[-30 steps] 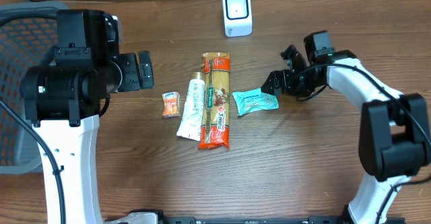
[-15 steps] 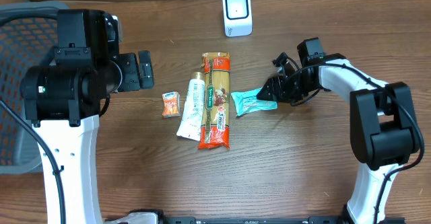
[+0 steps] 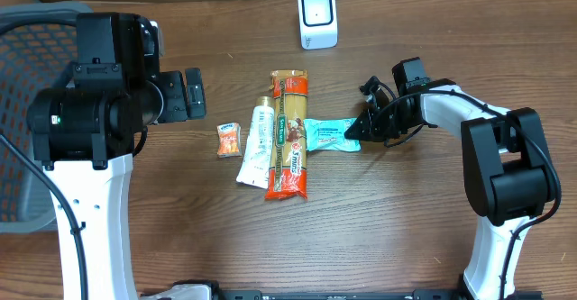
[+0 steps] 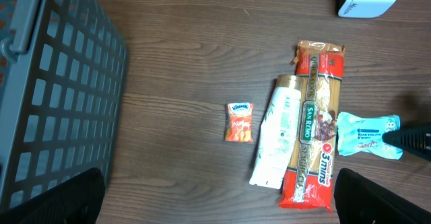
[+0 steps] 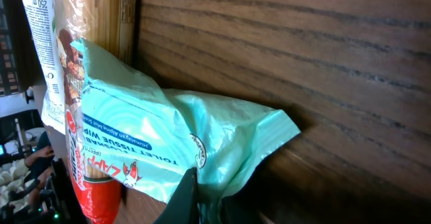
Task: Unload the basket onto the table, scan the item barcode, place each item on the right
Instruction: 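Grasp the green wipes pack with the right gripper and lift it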
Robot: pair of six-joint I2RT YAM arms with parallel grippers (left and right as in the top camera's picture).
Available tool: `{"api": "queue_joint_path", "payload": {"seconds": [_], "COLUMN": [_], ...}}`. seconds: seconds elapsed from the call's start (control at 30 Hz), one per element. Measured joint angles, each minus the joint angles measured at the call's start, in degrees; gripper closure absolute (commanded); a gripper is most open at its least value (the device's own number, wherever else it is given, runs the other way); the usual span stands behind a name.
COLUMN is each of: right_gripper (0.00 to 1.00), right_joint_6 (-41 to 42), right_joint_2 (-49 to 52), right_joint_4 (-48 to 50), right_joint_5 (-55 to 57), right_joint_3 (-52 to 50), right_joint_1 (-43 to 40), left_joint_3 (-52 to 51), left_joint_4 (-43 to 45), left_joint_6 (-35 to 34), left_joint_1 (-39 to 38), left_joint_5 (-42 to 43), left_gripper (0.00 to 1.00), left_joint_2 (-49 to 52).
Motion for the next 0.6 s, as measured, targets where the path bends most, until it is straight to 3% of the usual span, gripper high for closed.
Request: {"api": "queue_joint_path", "payload": {"seconds": [0.3,0.43,0.6], "right_gripper": [0.96,0.97,0.96], "right_joint_6": [3.41,10.91,22.67], "right_joint_2": [-4.92,-14.91,-22.53], "right_joint_4": [-10.25,-17.97,-32.04], "right_joint_5": [5.49,23.52,51.82], "right_joint_3": [0.87,3.28,10.05], "right_joint_1": [-3.06,-1.99,7.04], "left_joint_3": [0.0,0.0,0.0], "left_joint_4": [0.02,0.0,0.0], "left_joint_6": [0.0,0.0,0.0], "left_joint_1": [0.0,0.0,0.0], "left_joint_5": [0.0,0.0,0.0], "left_gripper": [0.0,0.0,0.0], "left_joint_2": [0.0,0.0,0.0]}}
